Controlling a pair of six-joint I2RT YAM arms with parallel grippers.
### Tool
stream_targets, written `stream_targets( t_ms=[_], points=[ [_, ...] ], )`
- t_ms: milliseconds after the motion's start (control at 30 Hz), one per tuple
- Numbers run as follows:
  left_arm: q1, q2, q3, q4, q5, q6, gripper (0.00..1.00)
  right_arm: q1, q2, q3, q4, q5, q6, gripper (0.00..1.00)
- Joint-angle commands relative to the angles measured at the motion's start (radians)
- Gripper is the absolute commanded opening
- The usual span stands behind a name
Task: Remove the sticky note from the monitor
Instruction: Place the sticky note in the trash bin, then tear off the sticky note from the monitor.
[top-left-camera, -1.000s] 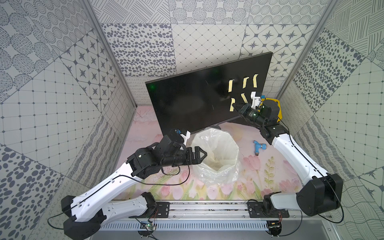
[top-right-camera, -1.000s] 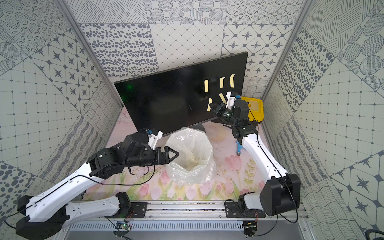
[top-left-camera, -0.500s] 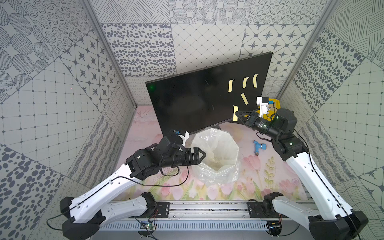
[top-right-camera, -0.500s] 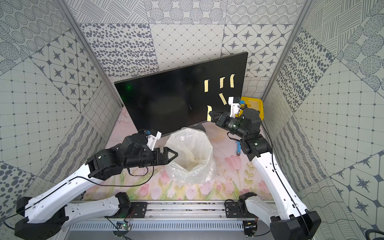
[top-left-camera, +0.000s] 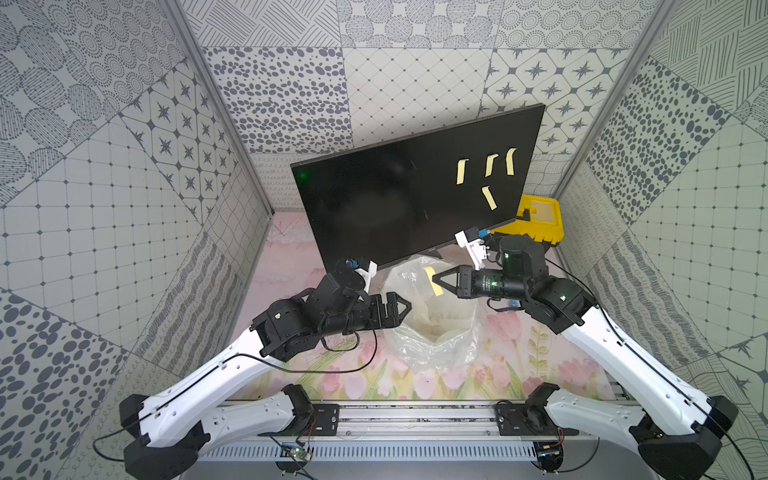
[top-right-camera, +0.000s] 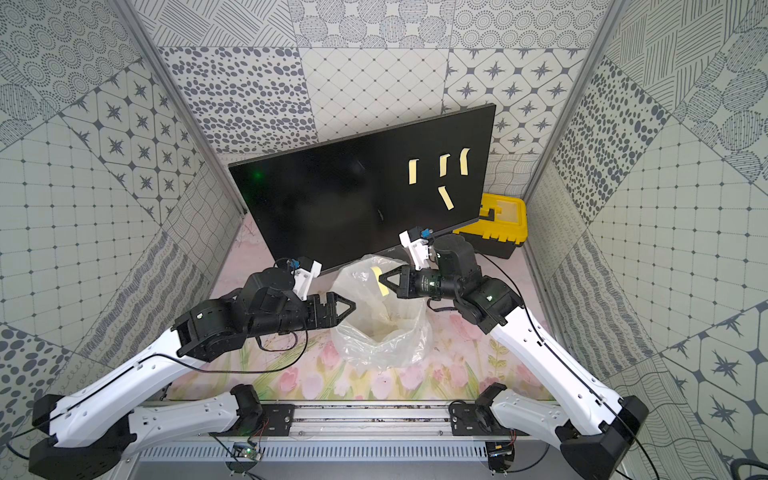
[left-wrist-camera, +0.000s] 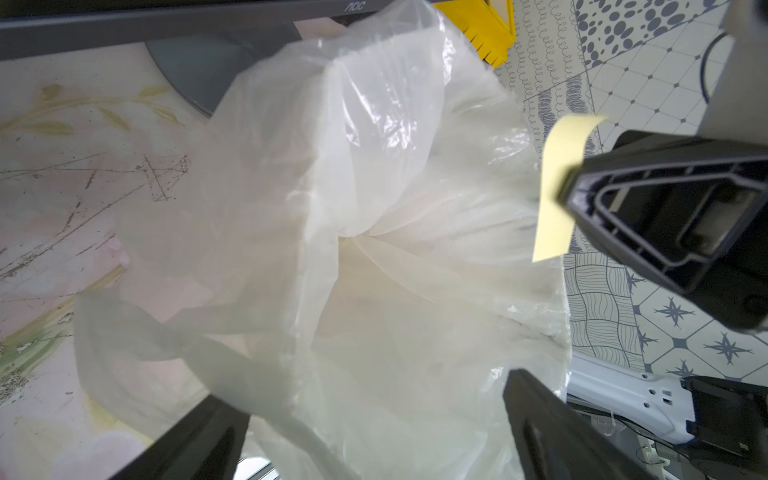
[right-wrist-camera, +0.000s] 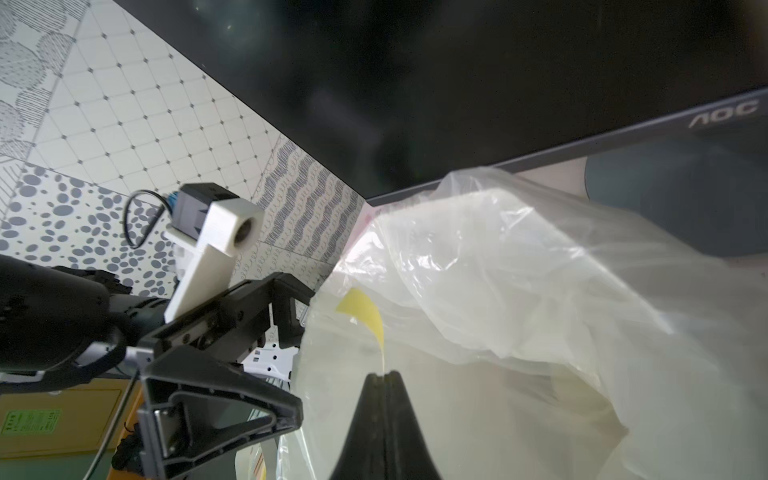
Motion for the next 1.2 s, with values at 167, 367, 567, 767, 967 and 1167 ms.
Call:
stream_targets(
  t_ms=[167, 367, 567, 767, 967, 1167],
  points=[
    [-0.005, 0.008, 0.001, 0.049, -0.012, 0.022, 0.99, 0.063, 0.021, 0.065, -0.089, 0.132, -0.102, 0.58],
    [-0.006, 0.011, 0.002, 0.047, -0.012, 0.023, 0.99, 0.052, -0.014, 0.099, -0.089, 0.238, -0.108, 0.64],
    [-0.005, 0.008, 0.001, 0.041, -0.013, 0.023, 0.99, -0.129, -0.044, 0.136, -0.041, 0.256, -0.063, 0.68],
    [-0.006, 0.015, 0.002, 0.048, -0.005, 0.02, 0.99, -0.42, -0.045, 0.07, 0.176, 0.131, 0.102, 0.67],
    [-0.006, 0.016, 0.005, 0.046, -0.002, 0.022, 0.99, -0.601, -0.006, -0.022, 0.406, 0.026, 0.282, 0.66],
    [-0.006, 0.018, 0.008, 0.045, -0.003, 0.024, 0.99, -0.7, 0.058, -0.121, 0.637, -0.026, 0.446, 0.65]
  ],
)
